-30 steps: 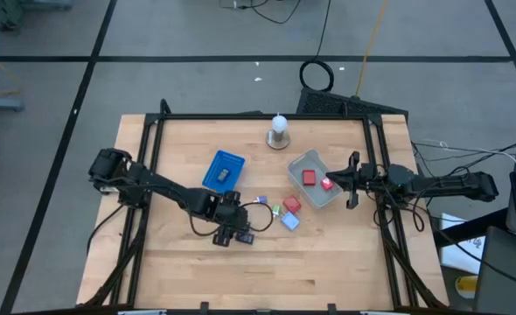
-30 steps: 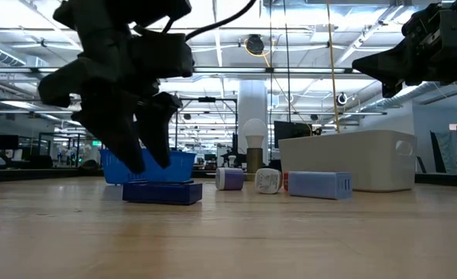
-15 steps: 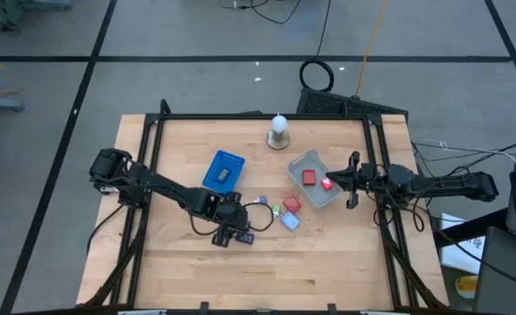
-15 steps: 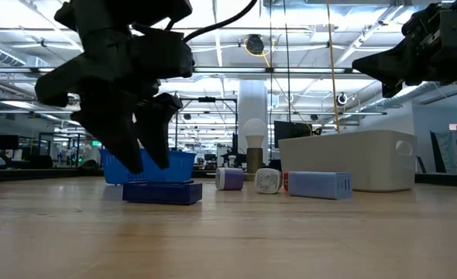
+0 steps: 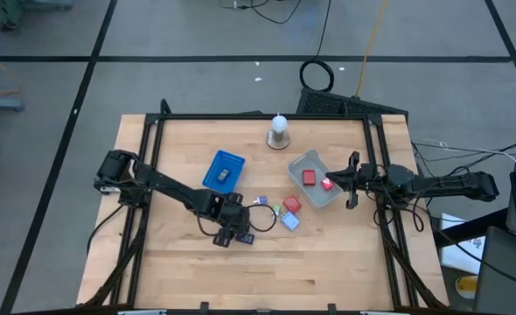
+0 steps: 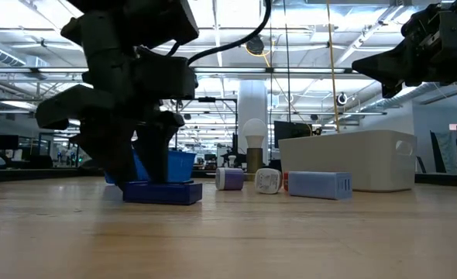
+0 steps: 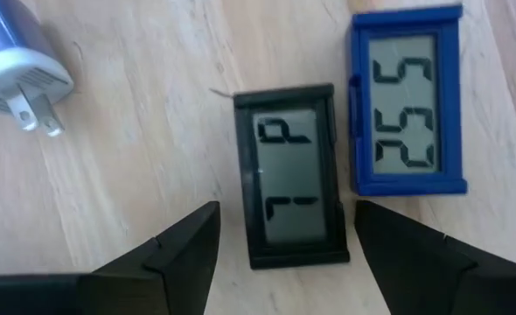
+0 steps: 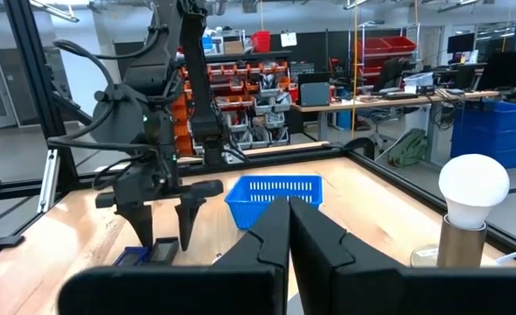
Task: Pick & Place Office items
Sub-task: Put the black timer into the blue bin
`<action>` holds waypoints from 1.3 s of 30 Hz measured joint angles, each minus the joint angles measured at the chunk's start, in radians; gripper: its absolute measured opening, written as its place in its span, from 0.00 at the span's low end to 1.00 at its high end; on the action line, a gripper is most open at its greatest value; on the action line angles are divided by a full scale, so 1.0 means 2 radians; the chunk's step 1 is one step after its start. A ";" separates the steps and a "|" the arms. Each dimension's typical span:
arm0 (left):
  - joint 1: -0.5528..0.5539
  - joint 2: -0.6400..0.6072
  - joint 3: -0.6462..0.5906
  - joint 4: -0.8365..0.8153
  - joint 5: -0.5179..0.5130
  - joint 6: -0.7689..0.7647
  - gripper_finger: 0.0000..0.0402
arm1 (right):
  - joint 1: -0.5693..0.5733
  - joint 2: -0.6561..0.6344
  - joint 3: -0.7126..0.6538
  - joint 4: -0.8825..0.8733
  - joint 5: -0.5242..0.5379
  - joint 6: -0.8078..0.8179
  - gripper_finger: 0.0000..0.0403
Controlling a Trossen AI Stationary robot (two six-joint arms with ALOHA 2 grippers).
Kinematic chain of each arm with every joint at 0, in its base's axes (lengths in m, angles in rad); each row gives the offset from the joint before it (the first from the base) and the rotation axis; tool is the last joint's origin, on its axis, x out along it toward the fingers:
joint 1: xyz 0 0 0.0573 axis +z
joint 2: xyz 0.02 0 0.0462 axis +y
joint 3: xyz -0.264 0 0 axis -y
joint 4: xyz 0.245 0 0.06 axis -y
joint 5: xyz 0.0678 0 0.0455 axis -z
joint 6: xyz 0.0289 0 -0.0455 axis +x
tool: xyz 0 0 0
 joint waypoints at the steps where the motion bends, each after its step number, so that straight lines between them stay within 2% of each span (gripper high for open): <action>1: 0.001 -0.001 0.000 0.006 -0.002 0.000 0.66 | 0.000 0.000 0.000 0.000 0.000 0.000 0.00; 4: 0.003 -0.001 -0.001 0.013 0.007 0.000 0.61 | 0.000 0.000 0.000 0.000 0.000 0.000 0.00; 9: 0.008 0.001 -0.001 0.014 0.033 -0.006 0.38 | 0.000 0.000 0.000 0.000 0.000 0.000 0.00; 10: 0.010 0.001 -0.001 0.014 0.036 -0.006 0.36 | 0.000 0.000 0.000 0.000 0.000 0.000 0.00; 16: 0.009 0.000 0.000 0.012 0.026 -0.006 0.37 | 0.000 0.000 0.000 0.000 0.000 0.000 0.00; 20: 0.006 -0.021 -0.002 0.003 0.008 0.003 0.37 | 0.000 0.000 0.000 0.000 0.000 0.000 0.00; 25: -0.007 -0.090 -0.001 0.001 -0.031 0.004 0.37 | 0.000 0.000 0.000 -0.001 0.000 0.000 0.00; 28: -0.019 -0.145 -0.001 0.003 -0.039 0.007 0.37 | 0.000 0.000 0.000 -0.001 0.000 0.000 0.00; 32: -0.041 -0.224 -0.007 0.010 -0.080 0.012 0.37 | 0.000 0.000 0.000 -0.001 0.000 0.000 0.00; 36: -0.055 -0.305 -0.036 0.035 -0.130 0.004 0.37 | 0.000 0.000 0.000 -0.001 0.000 0.000 0.00; 39: -0.059 -0.368 -0.079 0.080 -0.136 0.000 0.37 | 0.000 0.000 0.000 -0.001 -0.001 0.000 0.00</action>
